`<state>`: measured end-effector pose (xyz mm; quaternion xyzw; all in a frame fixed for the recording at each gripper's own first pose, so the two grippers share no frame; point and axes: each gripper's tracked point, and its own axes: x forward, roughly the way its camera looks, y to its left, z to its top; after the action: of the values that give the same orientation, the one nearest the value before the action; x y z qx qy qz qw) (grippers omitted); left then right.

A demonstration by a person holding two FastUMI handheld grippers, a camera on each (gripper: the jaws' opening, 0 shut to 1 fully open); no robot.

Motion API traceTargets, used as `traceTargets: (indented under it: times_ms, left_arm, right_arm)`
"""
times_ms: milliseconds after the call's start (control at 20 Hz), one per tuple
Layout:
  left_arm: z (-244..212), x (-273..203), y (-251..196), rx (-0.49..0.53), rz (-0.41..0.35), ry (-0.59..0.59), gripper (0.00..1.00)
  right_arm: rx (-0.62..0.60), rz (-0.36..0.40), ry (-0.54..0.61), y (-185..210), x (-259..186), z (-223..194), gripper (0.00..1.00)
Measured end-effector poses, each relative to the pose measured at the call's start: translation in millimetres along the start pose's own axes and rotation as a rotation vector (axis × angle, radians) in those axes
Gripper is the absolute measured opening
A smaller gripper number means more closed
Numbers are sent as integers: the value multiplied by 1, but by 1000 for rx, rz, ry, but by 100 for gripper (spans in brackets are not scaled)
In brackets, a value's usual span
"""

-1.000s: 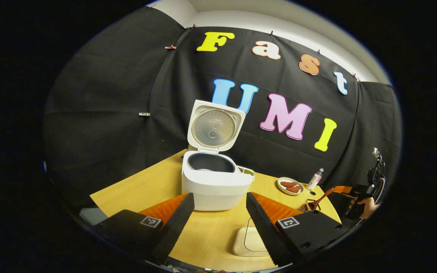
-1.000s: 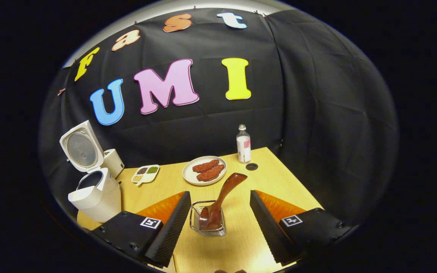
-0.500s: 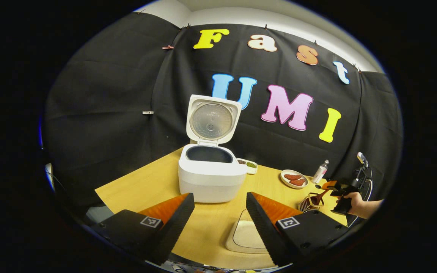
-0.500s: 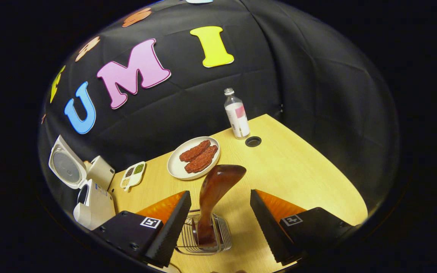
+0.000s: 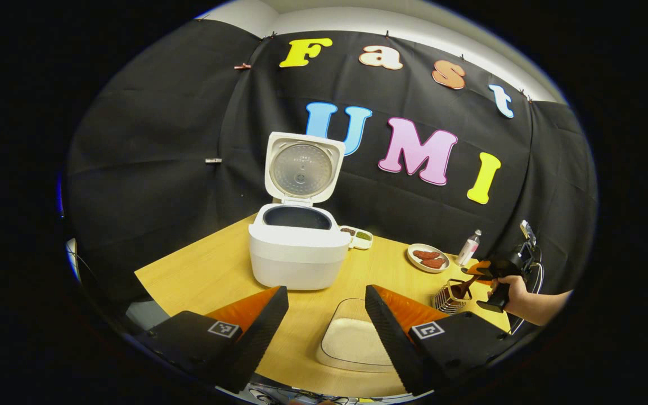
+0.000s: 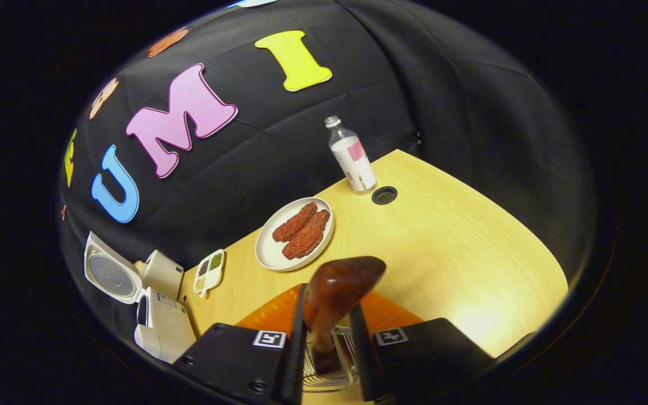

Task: Close the left gripper, press the button to open the rice cooker; take a wooden spoon from the chopstick holder with the right hand, scoop a spoonful of rice and pour it into the rice cooker, then put the wooden spoon back into the chopstick holder.

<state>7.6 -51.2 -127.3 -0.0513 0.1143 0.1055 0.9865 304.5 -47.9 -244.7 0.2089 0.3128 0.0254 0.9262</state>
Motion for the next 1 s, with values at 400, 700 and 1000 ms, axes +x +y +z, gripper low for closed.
traceTargets:
  times_ms: [400, 700, 1000]
  left_arm:
    - [7, -1, -24, 23, -79, -14, 95]
    - [21, -7, -9, -17, -114, -43, 95]
    - [23, -9, 33, -72, -158, -35, 95]
  right_arm:
    - [0, 37, -17, 16, -25, 6, 21]
    - [35, 76, -114, 41, -66, 49, 17]
    - [10, 147, -171, 88, -146, 57, 21]
